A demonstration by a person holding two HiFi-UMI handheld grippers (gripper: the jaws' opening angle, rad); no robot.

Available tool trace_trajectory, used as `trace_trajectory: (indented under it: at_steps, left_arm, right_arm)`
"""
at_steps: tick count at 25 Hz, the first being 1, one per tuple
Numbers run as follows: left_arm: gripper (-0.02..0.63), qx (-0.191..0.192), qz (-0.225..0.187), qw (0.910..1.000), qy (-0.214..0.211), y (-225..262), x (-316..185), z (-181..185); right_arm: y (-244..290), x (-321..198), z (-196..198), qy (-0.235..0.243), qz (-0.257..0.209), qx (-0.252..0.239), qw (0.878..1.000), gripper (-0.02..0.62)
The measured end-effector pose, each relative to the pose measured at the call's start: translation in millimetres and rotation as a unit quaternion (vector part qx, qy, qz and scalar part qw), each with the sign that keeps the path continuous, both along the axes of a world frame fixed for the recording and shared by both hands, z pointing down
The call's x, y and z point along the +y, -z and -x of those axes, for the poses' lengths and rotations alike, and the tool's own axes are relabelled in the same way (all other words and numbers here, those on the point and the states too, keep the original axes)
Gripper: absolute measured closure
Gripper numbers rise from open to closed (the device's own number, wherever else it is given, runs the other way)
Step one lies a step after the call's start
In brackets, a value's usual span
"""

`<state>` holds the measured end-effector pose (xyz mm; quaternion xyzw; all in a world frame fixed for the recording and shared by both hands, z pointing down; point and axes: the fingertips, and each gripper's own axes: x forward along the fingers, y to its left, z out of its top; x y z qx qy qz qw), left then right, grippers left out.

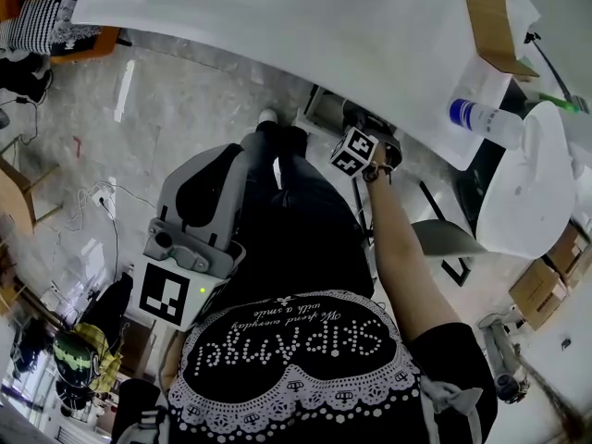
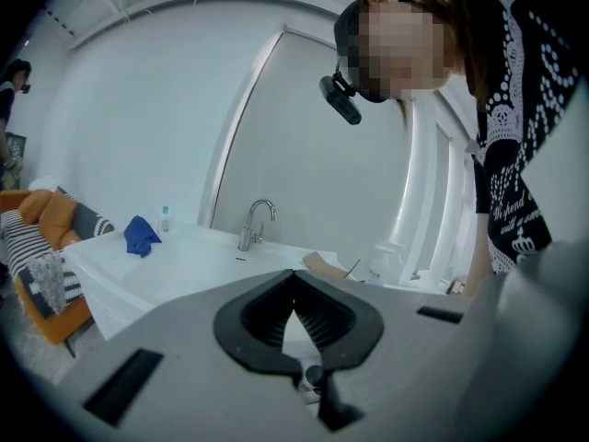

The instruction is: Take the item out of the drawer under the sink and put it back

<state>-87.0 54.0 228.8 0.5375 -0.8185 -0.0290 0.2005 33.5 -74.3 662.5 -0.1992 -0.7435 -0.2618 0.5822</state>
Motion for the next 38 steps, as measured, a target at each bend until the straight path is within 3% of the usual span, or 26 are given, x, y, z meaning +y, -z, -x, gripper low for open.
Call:
trace_trajectory:
  at_steps: [11,27,32,38]
  left_arm:
    - [0.601,-0.001,-0.019,0.9997,-0.013,4,-5,-5]
    - [0.601,0.021,-0.048,0.9954,-0.08,7,-20,-10]
    - [0.601,0.012,-0.079,0.9899,-0.117,19,-21,-7]
    - [0.601,0.034,-0.066,0.9879,-0.137,17,-13,-4]
  right_arm:
    - [11,-1,-2,-0.019,-0.007,-0.015,1.0,0.569]
    - [47,10,-4,-0.056,-0.02,-0.053,0.997,0.569]
    - [64,13,-3,-0.096,-0.027,-0.061,0.993,0.569]
    - [83,20,3,-0.14,-0.029,-0.082,0.986,0.569]
